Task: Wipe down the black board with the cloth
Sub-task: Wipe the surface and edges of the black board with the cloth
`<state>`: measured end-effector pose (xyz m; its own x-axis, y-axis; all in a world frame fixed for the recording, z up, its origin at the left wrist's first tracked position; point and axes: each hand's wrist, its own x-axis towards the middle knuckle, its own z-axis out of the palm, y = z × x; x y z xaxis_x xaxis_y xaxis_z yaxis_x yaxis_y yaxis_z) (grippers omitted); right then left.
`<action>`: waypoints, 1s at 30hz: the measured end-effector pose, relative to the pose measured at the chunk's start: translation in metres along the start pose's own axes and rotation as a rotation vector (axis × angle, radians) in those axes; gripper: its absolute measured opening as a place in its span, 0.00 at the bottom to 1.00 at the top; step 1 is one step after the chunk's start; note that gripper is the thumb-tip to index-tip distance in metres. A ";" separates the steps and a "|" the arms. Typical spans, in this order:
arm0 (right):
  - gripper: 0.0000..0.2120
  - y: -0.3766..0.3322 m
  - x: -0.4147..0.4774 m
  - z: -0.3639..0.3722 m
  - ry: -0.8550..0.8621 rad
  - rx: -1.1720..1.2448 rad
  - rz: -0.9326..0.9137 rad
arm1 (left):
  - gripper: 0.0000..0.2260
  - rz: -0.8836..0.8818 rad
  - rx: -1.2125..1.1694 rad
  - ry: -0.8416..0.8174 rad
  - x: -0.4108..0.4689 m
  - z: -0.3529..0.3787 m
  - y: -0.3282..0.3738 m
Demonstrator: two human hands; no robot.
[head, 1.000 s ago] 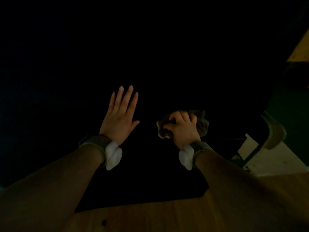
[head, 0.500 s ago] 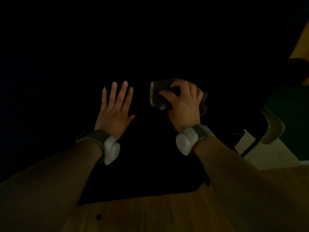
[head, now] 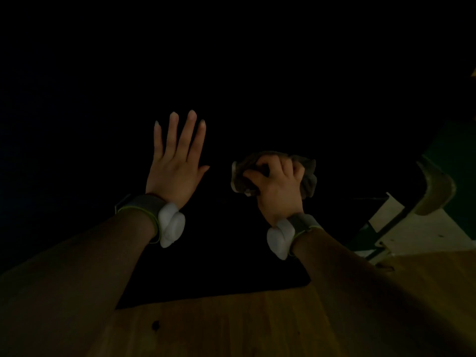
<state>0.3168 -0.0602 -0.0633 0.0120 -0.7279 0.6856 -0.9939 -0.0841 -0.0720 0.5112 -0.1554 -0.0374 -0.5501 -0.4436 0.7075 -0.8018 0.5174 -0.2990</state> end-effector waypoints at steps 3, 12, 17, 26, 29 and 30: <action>0.13 0.006 -0.021 0.008 -0.232 0.045 -0.035 | 0.40 0.001 0.000 0.009 0.000 0.001 0.000; 0.14 0.009 0.011 -0.028 0.263 0.173 -0.030 | 0.39 -0.004 -0.027 0.027 0.000 0.006 -0.003; 0.13 0.004 0.022 -0.028 0.206 0.092 -0.021 | 0.39 -0.004 -0.041 0.028 0.000 0.007 -0.001; 0.12 0.004 -0.025 0.004 -0.286 0.082 0.007 | 0.38 -0.006 -0.040 0.012 0.001 0.004 -0.001; 0.13 0.007 -0.027 0.005 -0.289 0.109 -0.020 | 0.38 -0.010 -0.036 0.003 0.001 0.003 0.000; 0.13 0.009 -0.026 0.006 -0.277 0.110 -0.040 | 0.38 -0.012 -0.032 -0.004 0.001 0.002 0.000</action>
<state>0.3079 -0.0462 -0.0862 0.0953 -0.8792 0.4669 -0.9744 -0.1784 -0.1371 0.5106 -0.1576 -0.0384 -0.5415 -0.4529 0.7083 -0.8004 0.5354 -0.2695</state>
